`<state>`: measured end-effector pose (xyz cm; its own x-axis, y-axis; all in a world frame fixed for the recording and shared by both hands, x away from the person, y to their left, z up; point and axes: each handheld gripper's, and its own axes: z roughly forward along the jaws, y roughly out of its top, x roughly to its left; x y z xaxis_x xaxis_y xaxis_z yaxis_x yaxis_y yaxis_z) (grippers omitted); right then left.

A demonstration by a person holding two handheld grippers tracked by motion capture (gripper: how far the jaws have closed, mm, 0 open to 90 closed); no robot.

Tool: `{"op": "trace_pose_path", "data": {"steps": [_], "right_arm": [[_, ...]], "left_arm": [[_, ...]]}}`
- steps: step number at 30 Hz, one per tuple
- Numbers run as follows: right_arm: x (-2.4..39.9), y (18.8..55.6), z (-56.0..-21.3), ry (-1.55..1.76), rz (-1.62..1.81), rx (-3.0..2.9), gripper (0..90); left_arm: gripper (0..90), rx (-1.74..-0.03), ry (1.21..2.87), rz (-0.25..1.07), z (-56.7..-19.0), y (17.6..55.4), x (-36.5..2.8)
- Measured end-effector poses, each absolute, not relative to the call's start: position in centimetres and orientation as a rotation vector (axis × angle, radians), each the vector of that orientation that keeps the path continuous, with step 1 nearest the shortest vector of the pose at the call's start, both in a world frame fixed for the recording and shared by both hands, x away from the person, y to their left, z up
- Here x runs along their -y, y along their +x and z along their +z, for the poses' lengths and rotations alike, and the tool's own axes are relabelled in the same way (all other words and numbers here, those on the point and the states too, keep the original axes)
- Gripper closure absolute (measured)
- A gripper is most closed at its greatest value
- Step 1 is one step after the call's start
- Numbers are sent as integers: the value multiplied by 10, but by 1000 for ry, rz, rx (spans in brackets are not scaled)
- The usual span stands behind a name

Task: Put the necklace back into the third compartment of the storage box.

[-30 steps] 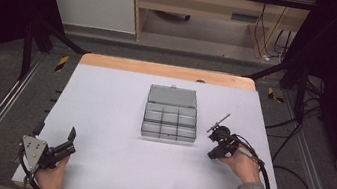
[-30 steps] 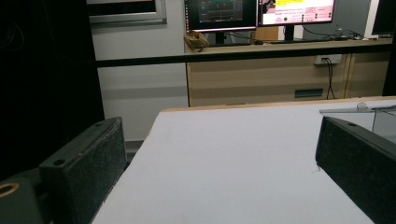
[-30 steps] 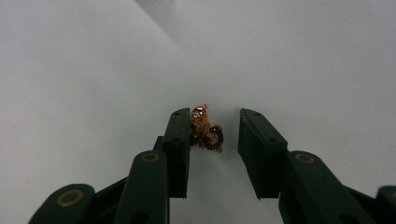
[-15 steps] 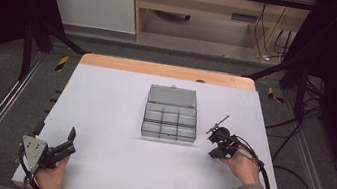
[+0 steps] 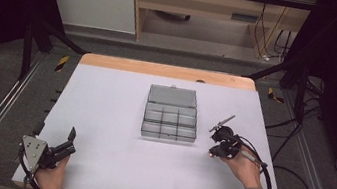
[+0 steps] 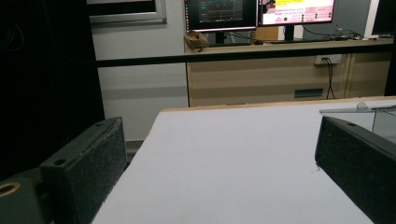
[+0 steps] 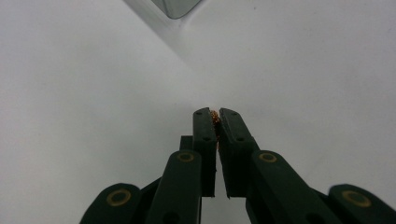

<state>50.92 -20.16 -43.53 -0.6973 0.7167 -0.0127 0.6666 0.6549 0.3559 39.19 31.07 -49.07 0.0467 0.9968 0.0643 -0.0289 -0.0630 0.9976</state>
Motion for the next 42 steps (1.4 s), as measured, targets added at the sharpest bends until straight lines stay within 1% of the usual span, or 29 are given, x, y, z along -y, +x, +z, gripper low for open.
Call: {"op": "trace_pose_path", "data": {"steps": [4,5,14,23,28,42], "right_arm": [[203,505,-431,1129,542,-2684,859],[205,501,-429,1146,602,-2662,860],[217,487,-431,1158,715,-2547,860],[230,471,-432,1138,910,-2397,859],[229,462,-424,1101,1026,-2292,859],[232,452,-410,1065,1236,-2092,859]], "left_arm": [[21,-1123,1257,1233,-491,392,-311],[21,-1123,1257,1233,-491,392,-311],[20,-1123,1258,1234,-491,392,-311],[20,-1123,1258,1234,-491,392,-311],[19,-1122,1257,1234,-491,392,-311],[19,-1123,1258,1234,-491,392,-311]]}}
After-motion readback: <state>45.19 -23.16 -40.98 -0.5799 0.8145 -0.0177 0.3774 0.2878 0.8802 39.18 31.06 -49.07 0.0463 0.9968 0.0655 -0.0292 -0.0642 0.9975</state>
